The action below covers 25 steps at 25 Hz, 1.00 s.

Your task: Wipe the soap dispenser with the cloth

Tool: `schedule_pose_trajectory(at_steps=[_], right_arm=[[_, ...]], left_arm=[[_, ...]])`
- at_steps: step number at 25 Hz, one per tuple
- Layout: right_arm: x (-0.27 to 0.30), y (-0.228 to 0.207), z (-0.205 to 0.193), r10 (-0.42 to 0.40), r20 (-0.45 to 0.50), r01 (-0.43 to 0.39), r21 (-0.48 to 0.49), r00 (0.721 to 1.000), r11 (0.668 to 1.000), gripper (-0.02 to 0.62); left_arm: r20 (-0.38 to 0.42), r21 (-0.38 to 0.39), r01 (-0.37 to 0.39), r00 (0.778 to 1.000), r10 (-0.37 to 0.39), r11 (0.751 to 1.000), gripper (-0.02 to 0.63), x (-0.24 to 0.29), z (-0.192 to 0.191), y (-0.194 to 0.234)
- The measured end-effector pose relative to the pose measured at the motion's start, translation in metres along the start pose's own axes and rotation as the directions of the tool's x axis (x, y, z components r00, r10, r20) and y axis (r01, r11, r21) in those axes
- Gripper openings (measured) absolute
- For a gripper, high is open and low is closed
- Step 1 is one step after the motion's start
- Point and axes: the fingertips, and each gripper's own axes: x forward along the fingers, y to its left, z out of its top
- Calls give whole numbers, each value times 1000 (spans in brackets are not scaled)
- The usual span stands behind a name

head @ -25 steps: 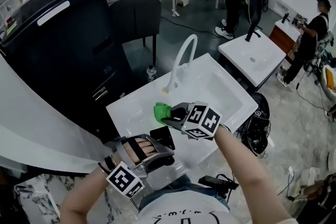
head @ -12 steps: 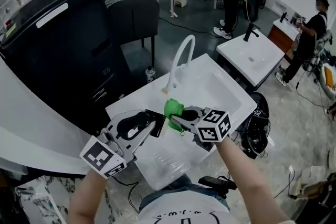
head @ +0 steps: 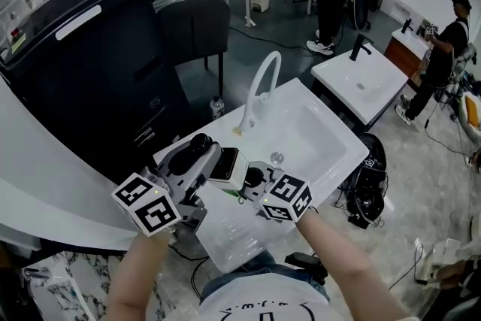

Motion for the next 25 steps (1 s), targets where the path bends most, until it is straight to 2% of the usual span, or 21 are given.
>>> schedule_pose_trajectory(at_steps=[7, 16, 18, 21, 23, 25], right_arm=[[-4, 35, -4, 102, 18, -101, -36, 995, 994, 48], [-14, 52, -3, 154, 62, -153, -8, 986, 988, 49], [-19, 43, -6, 124, 56, -125, 10, 991, 992, 49], [-27, 15, -8, 13, 45, -15, 33, 999, 999, 49], [-31, -4, -5, -60, 53, 58, 41, 997, 997, 49], [-35, -14, 2, -90, 75, 87, 42, 993, 995, 49]], left_arm=[[-7, -12, -83, 996, 83, 996, 104, 7, -2, 20], [-21, -8, -135, 991, 135, 991, 104, 7, -5, 32], [-12, -9, -136, 991, 136, 991, 104, 6, -2, 30], [-11, -6, -124, 992, 124, 992, 104, 3, 3, 27], [-20, -10, -108, 994, 108, 994, 104, 4, 3, 23], [-32, -24, -96, 995, 95, 995, 104, 5, 0, 20]])
